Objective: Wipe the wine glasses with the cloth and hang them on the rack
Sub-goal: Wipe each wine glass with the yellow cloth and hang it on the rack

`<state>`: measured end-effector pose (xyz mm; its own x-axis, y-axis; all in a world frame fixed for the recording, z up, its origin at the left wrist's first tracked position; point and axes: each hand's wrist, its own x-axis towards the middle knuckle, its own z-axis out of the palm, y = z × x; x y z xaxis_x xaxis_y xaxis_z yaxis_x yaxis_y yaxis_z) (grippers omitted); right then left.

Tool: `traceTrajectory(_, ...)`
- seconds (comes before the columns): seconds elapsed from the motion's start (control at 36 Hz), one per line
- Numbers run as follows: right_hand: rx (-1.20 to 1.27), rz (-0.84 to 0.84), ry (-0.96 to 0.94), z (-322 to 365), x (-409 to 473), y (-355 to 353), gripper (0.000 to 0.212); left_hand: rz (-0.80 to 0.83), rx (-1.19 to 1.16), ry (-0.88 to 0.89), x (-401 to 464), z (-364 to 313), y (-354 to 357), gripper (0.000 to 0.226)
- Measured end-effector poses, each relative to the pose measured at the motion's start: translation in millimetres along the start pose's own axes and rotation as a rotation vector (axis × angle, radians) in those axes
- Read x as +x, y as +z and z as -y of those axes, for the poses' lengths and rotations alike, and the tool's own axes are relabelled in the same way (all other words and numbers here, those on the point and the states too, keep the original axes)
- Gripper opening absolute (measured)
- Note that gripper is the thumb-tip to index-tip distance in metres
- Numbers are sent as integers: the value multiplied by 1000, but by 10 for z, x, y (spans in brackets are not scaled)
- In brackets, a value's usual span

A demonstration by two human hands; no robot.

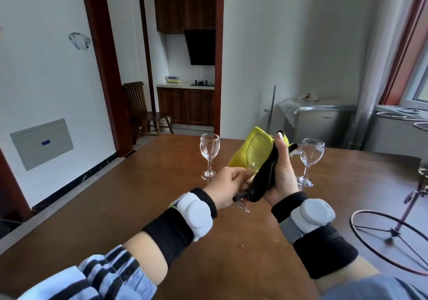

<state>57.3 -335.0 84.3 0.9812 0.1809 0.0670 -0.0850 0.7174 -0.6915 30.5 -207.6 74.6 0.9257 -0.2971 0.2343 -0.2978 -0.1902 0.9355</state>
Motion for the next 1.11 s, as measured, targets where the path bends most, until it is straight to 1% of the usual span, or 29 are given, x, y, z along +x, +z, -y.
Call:
traceTrajectory(0.06,-2,40,10,25,-21,5,62,36,-111,-23,3,32,4,35)
traceTrajectory(0.11,-8,44,18,31,-34,16,62,35,-164,-52,9,72,2,36)
traceTrajectory(0.17,-7,17,26,19,-36,19,62,39,-170,-68,2,86,10,39)
traceTrajectory(0.25,8,-36,13,-2,-34,10,62,48,-155,-66,-8,102,20,35)
traceTrajectory(0.36,25,-98,-31,1,-17,4,52,4,-51,-71,-18,102,59,28)
traceTrajectory(0.39,40,-108,-41,4,-6,8,52,-20,-29,-91,-4,120,66,25)
traceTrajectory(0.44,77,-124,-42,6,9,15,55,-84,35,-114,15,151,73,32)
traceTrajectory(0.5,103,-127,-45,-4,15,13,49,-128,132,-103,21,176,85,39)
traceTrajectory(0.58,94,-158,-15,-19,25,8,48,-163,260,-108,-7,193,78,34)
traceTrajectory(0.64,88,-173,0,-22,23,-6,49,-152,283,-100,-10,202,65,32)
traceTrajectory(0.67,87,-179,5,-26,22,-18,49,-130,267,-99,-10,208,61,33)
traceTrajectory(0.78,87,-175,-11,-66,2,-70,47,11,65,-114,-62,178,59,43)
traceTrajectory(0.94,84,-122,-18,-53,-59,-88,44,163,-258,-249,-130,196,60,36)
traceTrajectory(1.03,71,-137,-25,-62,-66,-98,42,179,-342,-269,-137,183,50,34)
traceTrajectory(1.11,68,-160,-26,-71,-51,-102,42,170,-317,-268,-133,203,49,37)
